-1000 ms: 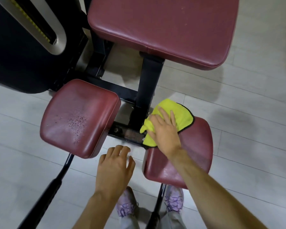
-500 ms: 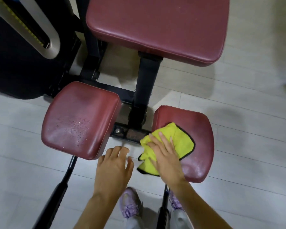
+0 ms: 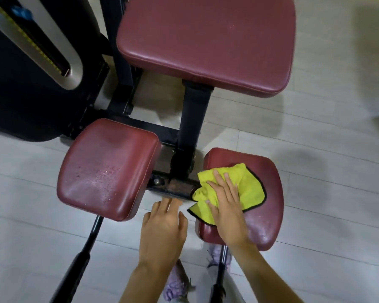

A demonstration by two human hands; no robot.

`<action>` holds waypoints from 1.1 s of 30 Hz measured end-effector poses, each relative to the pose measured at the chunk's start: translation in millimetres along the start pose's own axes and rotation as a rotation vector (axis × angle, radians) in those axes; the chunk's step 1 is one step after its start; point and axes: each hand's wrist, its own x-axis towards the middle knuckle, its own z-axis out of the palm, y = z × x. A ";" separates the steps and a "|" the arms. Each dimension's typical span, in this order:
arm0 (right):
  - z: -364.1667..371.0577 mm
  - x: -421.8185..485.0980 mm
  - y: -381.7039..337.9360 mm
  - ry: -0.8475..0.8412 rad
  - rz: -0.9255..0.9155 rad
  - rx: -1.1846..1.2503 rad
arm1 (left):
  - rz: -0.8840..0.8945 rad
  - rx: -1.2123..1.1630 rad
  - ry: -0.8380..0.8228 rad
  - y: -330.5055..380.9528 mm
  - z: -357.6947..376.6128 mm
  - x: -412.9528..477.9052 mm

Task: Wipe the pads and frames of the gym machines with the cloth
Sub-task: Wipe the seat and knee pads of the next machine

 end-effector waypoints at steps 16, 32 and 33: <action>-46.4 199.3 -3.4 -0.483 0.368 -0.179 | -0.135 -0.086 -0.021 32.0 24.0 31.4; -79.4 184.9 89.3 -0.355 0.807 -0.243 | -0.255 -0.266 -0.100 79.2 28.2 67.5; -75.7 186.9 83.5 -0.353 0.816 -0.262 | -0.262 -0.267 -0.093 82.3 30.1 67.7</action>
